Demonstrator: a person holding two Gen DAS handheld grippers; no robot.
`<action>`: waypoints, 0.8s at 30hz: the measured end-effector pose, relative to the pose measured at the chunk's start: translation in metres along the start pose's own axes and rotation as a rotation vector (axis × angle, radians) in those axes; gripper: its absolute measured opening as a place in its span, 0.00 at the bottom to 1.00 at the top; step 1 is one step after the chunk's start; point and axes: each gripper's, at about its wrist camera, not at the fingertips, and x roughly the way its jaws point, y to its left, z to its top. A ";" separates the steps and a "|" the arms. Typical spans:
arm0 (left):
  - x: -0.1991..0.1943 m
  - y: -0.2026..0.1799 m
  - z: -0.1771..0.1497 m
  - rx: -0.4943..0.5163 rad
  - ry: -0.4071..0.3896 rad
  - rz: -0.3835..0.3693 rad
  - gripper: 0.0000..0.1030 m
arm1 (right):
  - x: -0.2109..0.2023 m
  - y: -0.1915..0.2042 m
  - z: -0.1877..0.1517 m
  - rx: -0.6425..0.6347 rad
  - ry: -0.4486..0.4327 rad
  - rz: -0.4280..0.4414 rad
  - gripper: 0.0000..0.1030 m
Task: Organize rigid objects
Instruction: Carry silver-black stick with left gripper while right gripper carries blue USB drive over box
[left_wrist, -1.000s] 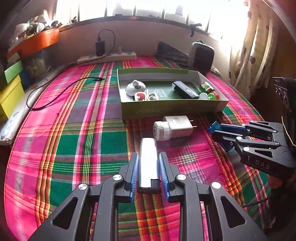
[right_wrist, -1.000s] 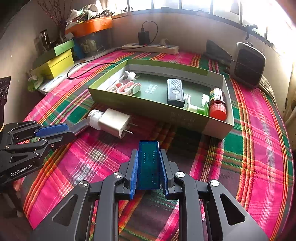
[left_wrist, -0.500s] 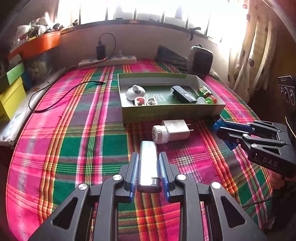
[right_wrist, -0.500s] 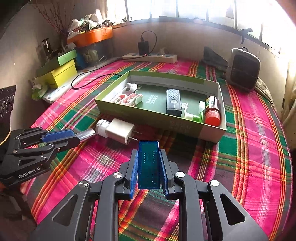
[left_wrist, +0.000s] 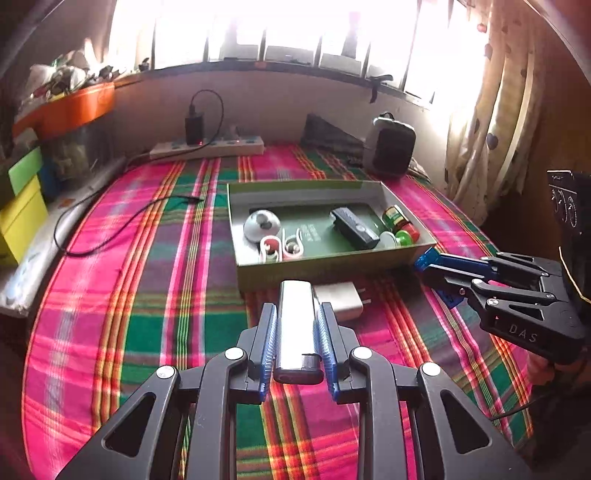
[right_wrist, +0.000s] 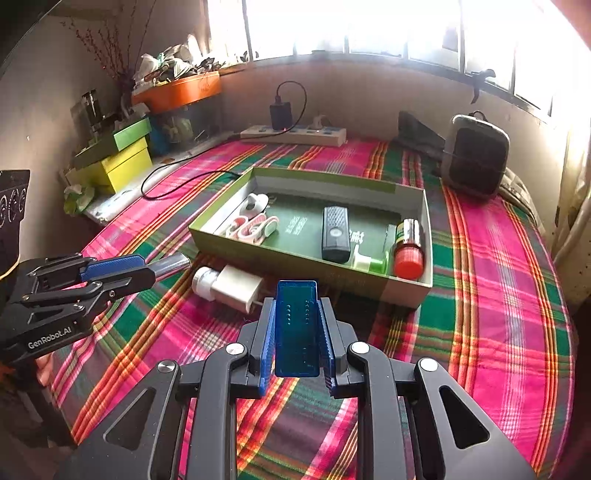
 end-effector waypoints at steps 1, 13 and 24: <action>0.001 0.000 0.003 0.001 -0.004 -0.002 0.22 | 0.000 -0.001 0.002 0.000 -0.002 -0.005 0.22; 0.021 -0.003 0.043 0.024 -0.034 -0.007 0.21 | 0.013 -0.021 0.031 0.041 -0.010 -0.041 0.22; 0.054 -0.010 0.078 0.035 -0.033 -0.019 0.22 | 0.040 -0.049 0.062 0.083 0.010 -0.065 0.22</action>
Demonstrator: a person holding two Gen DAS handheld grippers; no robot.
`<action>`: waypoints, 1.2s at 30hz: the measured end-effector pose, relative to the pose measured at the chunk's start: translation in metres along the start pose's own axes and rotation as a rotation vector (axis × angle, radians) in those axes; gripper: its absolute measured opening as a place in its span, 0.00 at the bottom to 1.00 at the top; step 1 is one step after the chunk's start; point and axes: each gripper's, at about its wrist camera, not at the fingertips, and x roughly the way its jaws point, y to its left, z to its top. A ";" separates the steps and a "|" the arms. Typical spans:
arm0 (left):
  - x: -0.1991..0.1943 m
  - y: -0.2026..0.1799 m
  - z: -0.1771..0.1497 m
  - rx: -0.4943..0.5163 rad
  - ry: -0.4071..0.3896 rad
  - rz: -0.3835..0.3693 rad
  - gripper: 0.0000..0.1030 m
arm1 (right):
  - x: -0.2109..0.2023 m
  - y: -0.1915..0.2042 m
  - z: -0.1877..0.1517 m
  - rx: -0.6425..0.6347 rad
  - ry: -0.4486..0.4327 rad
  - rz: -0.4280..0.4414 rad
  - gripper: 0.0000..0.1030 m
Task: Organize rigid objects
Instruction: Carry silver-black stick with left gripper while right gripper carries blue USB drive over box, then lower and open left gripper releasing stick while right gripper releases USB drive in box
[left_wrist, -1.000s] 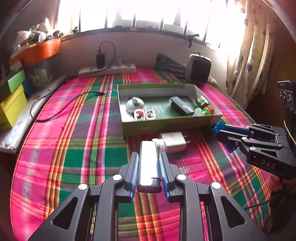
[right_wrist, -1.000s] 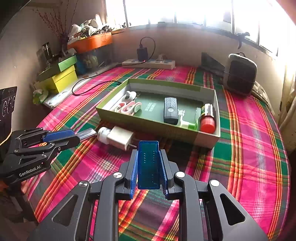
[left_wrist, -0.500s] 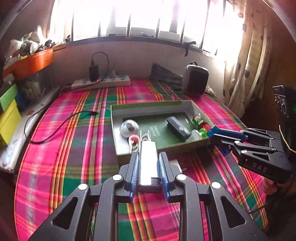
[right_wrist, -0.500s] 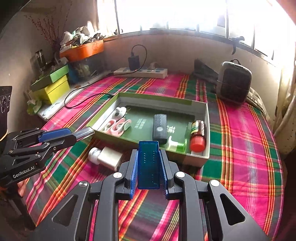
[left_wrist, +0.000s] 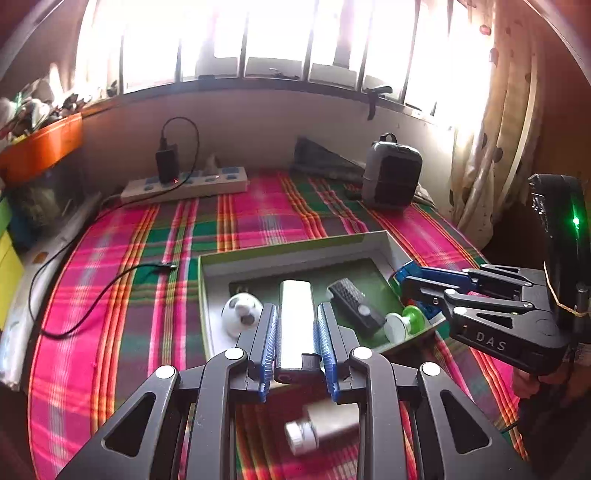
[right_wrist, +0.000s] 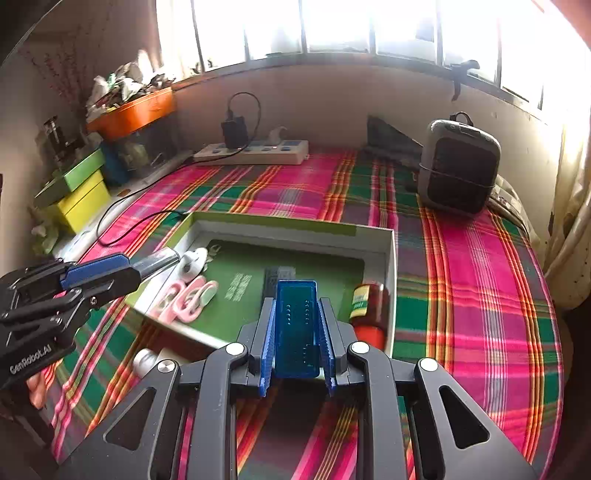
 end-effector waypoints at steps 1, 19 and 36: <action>0.005 0.001 0.002 -0.005 0.006 -0.001 0.22 | 0.004 -0.002 0.003 0.000 0.004 -0.004 0.22; 0.074 -0.001 0.018 -0.025 0.124 -0.025 0.22 | 0.064 -0.023 0.030 0.030 0.081 -0.002 0.22; 0.098 -0.004 0.010 -0.004 0.178 0.001 0.21 | 0.086 -0.021 0.030 -0.002 0.117 -0.017 0.22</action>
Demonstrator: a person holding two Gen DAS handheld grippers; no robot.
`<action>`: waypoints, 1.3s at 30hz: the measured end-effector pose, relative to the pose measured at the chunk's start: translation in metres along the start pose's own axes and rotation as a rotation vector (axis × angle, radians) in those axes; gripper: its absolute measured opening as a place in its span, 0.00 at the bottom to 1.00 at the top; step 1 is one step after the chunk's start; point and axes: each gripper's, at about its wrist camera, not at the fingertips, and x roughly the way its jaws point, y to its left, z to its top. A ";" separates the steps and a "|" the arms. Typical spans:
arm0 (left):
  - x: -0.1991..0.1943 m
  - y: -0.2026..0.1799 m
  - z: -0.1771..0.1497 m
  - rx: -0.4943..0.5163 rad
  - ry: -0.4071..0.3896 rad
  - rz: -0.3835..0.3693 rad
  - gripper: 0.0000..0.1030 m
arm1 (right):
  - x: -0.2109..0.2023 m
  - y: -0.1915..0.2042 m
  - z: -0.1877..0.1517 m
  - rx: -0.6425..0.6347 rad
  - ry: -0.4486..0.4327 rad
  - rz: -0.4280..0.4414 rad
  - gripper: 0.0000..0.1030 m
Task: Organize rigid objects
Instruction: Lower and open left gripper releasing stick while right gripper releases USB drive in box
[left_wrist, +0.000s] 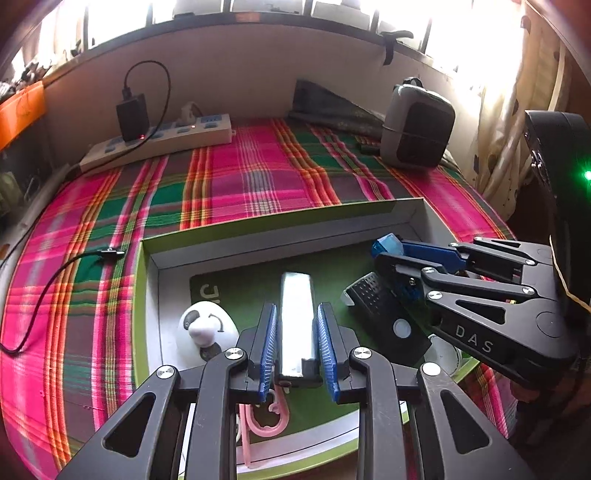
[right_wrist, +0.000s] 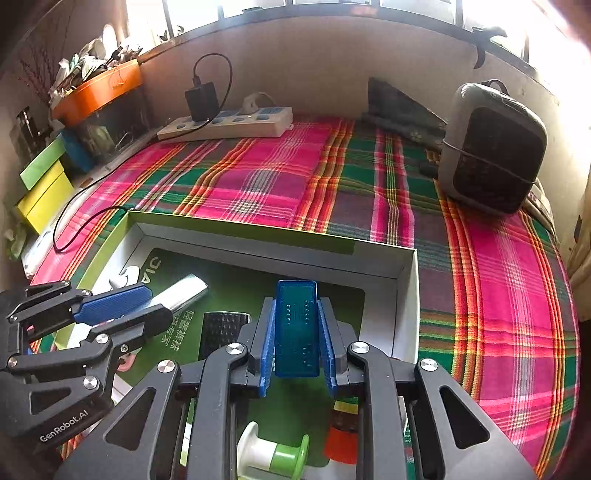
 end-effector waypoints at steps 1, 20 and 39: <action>0.001 0.000 0.000 0.000 0.004 0.001 0.21 | 0.001 0.000 0.000 -0.001 0.004 -0.001 0.22; 0.004 0.002 -0.003 -0.013 0.016 -0.003 0.22 | 0.006 0.000 0.000 -0.001 0.015 0.004 0.22; -0.028 -0.004 -0.012 -0.005 -0.043 0.020 0.28 | -0.015 0.006 -0.004 0.006 -0.039 -0.011 0.34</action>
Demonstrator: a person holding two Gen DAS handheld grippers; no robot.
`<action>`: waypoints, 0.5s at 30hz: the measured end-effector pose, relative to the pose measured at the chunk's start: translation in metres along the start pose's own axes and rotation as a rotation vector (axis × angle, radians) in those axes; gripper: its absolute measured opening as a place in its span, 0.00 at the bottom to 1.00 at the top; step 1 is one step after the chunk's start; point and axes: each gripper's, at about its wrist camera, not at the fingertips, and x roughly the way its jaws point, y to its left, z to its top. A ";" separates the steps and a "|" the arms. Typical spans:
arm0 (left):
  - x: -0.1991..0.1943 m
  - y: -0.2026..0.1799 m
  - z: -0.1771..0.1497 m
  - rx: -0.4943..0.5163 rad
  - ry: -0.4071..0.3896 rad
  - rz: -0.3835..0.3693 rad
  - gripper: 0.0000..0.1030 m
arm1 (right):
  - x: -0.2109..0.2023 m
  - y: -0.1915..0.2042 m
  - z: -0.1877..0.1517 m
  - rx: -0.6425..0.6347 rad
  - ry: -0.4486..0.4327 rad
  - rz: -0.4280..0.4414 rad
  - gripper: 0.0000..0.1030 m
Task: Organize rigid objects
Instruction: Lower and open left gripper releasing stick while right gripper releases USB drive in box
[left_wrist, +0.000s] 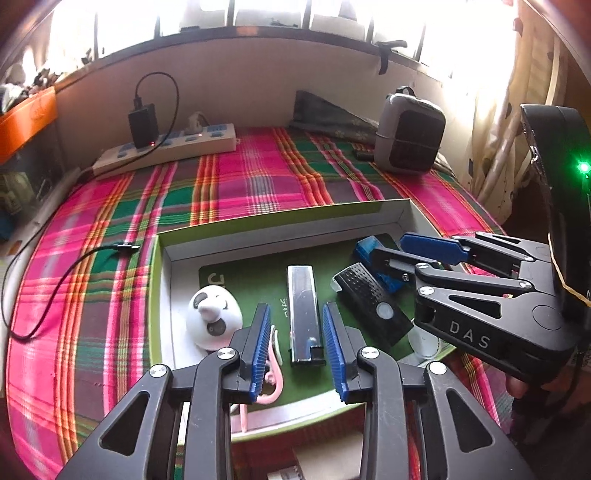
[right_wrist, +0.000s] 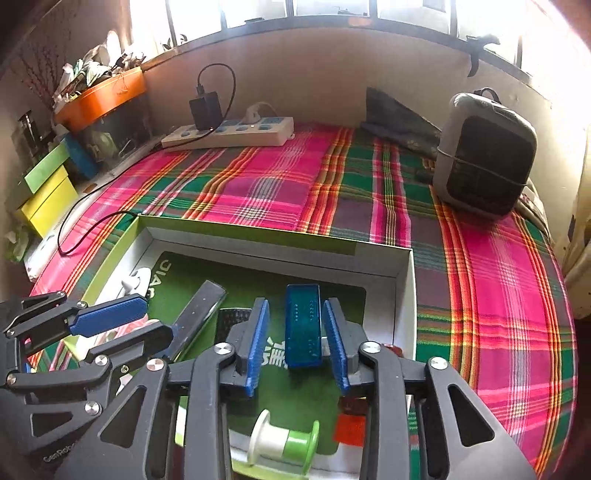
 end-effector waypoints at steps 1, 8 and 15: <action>-0.003 0.000 -0.001 0.001 -0.006 0.003 0.28 | -0.002 0.001 -0.001 -0.001 -0.005 -0.003 0.34; -0.027 0.001 -0.012 0.002 -0.051 0.038 0.30 | -0.021 0.005 -0.007 0.011 -0.037 -0.009 0.35; -0.047 0.004 -0.025 0.001 -0.087 0.064 0.30 | -0.045 0.011 -0.019 0.025 -0.078 0.001 0.35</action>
